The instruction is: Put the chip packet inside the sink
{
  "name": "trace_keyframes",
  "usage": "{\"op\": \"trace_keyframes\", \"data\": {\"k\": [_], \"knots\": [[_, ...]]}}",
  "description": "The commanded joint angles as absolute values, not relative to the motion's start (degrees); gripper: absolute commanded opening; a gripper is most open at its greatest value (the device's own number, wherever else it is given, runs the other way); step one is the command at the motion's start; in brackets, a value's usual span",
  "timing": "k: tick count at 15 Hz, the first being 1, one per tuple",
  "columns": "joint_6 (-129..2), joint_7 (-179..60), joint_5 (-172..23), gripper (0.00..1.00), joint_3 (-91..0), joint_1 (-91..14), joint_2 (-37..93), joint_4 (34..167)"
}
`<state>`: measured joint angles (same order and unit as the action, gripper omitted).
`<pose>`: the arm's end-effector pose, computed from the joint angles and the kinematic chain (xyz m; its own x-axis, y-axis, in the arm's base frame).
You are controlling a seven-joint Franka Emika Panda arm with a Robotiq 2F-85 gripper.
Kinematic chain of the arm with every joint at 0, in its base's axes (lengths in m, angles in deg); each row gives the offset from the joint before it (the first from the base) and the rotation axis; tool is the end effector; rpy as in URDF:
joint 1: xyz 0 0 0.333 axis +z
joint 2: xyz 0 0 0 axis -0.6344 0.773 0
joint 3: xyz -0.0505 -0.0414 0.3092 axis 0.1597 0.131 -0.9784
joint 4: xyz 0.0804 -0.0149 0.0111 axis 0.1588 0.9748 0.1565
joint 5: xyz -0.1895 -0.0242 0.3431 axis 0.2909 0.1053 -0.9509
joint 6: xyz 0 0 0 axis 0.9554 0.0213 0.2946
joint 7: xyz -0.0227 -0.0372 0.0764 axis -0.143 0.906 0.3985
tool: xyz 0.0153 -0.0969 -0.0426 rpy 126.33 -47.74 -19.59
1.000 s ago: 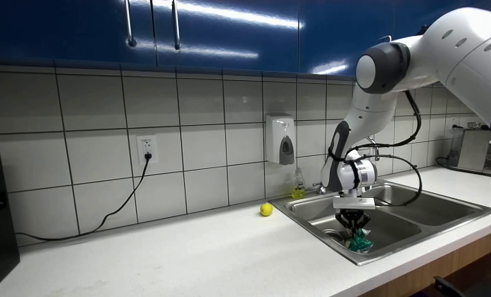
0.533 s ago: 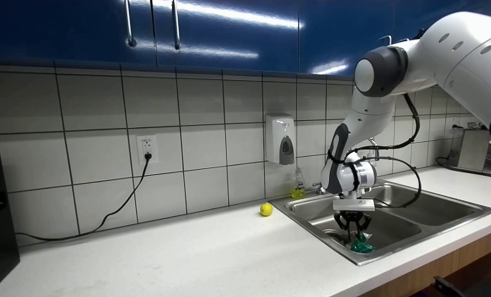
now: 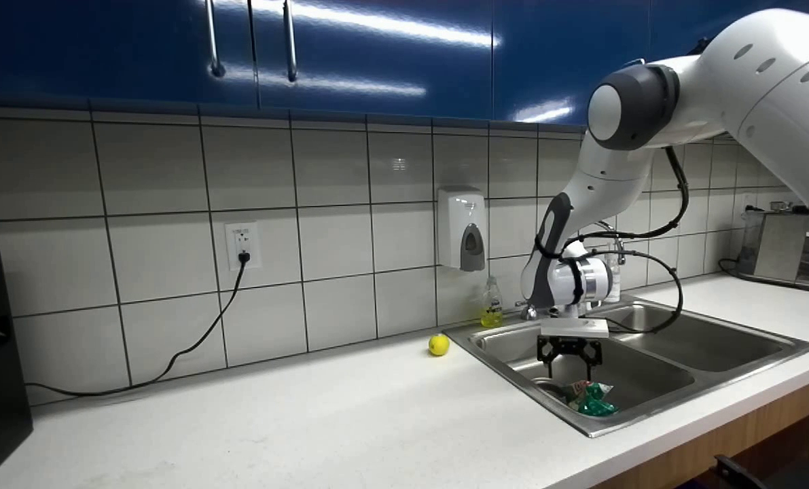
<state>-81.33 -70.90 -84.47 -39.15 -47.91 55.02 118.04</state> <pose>0.5779 -0.1980 0.0997 0.7858 -0.6182 0.0185 -0.6181 -0.7838 0.0603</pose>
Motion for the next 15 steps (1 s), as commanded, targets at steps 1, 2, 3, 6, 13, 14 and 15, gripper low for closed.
{"op": "trace_keyframes", "data": {"k": [1, 2, 3, 6, 13, 14, 15], "knots": [[-79.0, -59.9, -87.1, 1.00, -45.5, -52.9, 49.5, 120.8], [-78.4, -57.6, -87.5, 1.00, -46.7, -53.7, 48.9, 120.9], [-77.5, -55.9, -87.9, 1.00, -47.5, -54.2, 47.9, 121.3], [-75.3, -53.1, -88.6, 1.00, -48.1, -54.6, 46.0, 121.6], [-72.1, -52.1, -87.1, 1.00, -46.3, -52.6, 40.6, 124.3], [-72.3, -52.6, -86.7, 1.00, -46.0, -52.1, 39.4, 125.4], [-72.1, -53.0, -86.5, 1.00, -45.7, -51.7, 37.8, 127.0]]}}
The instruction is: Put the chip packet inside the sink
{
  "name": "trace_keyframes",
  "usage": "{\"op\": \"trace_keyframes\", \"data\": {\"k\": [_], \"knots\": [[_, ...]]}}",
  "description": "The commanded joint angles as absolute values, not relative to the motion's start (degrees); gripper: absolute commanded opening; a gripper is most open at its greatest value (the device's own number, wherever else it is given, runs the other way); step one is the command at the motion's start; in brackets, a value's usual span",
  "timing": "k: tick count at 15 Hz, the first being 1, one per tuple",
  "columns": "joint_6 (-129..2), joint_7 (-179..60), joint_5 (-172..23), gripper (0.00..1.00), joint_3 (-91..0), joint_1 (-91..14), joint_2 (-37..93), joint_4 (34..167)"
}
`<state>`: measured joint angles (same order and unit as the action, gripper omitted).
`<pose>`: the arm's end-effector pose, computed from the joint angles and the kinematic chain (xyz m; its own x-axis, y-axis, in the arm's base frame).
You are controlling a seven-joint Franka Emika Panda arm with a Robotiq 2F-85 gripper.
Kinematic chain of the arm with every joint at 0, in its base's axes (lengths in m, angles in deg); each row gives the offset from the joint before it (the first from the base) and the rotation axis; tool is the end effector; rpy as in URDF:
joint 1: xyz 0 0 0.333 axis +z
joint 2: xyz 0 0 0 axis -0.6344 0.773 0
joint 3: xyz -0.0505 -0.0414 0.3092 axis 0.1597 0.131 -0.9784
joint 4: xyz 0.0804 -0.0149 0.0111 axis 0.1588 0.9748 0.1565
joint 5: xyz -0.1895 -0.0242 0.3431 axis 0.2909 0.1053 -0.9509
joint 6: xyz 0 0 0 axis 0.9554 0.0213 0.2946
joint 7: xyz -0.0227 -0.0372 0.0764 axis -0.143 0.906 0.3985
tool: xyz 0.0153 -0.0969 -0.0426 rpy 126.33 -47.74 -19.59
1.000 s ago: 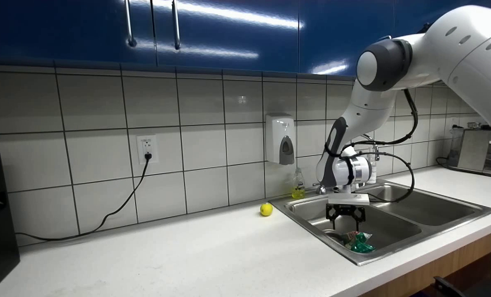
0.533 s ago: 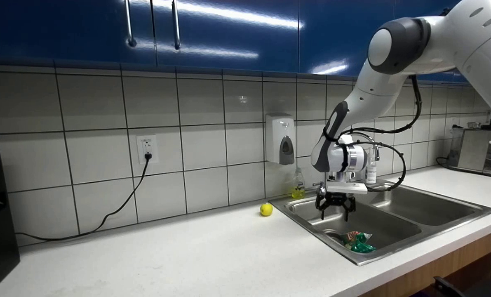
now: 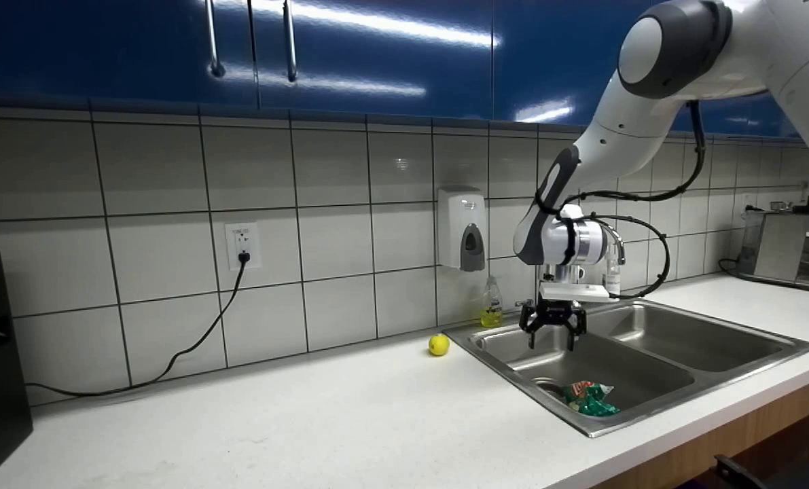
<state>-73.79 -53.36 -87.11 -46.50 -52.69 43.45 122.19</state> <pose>0.5811 -0.1686 0.1793 0.9266 -0.3755 -0.0194 -0.3759 -0.9239 -0.0706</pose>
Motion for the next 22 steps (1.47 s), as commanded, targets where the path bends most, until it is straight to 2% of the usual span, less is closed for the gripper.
{"op": "trace_keyframes", "data": {"k": [1, 13, 22], "knots": [[-71.8, -53.4, -86.0, 1.00, -45.4, -51.2, 36.5, 128.1], [-64.3, -56.3, -81.0, 1.00, -43.3, -46.6, 16.1, 147.8], [-57.8, -59.4, -77.3, 1.00, -43.9, -46.2, 3.3, 157.3]]}}
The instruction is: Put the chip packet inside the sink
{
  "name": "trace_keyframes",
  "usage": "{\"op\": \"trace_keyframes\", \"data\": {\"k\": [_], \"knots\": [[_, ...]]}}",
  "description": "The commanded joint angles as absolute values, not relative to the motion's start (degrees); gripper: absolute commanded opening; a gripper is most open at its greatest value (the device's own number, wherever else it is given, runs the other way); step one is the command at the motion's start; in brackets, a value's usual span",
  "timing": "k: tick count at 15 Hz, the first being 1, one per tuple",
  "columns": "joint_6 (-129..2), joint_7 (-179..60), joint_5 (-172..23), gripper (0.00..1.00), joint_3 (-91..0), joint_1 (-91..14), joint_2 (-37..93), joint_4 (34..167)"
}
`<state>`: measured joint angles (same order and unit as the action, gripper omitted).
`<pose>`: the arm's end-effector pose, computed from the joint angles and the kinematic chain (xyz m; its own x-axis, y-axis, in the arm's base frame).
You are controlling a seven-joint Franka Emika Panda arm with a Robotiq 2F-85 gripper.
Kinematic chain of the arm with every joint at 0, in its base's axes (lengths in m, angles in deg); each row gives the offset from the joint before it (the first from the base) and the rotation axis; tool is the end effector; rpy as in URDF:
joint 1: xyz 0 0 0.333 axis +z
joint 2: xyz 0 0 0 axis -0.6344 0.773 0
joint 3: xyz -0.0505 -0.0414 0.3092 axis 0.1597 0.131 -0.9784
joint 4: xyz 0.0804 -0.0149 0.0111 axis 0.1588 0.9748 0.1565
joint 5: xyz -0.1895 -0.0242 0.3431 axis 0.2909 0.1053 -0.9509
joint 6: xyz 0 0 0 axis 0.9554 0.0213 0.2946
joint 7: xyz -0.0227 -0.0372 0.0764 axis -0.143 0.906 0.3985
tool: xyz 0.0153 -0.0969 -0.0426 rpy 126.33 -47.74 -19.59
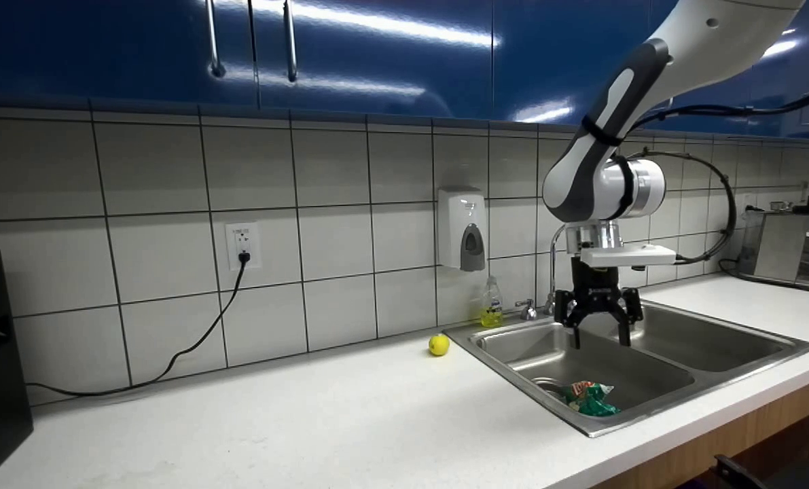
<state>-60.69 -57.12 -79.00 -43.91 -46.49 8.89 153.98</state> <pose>0.4173 -0.0911 0.2729 0.9434 -0.2655 -0.1989 -0.2736 -0.9617 -0.0143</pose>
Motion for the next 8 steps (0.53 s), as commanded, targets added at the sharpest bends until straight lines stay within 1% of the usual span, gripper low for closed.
{"op": "trace_keyframes", "data": {"k": [1, 4, 5, 8], "knots": [[-57.2, -59.5, -77.3, 1.00, -43.9, -46.2, 2.4, 157.8], [-55.9, -59.5, -76.9, 1.00, -44.2, -46.4, -0.5, 159.2], [-57.6, -57.3, -78.7, 1.00, -43.7, -46.2, 3.4, 157.3], [-57.1, -57.4, -78.4, 1.00, -43.7, -46.3, 1.6, 158.2]]}}
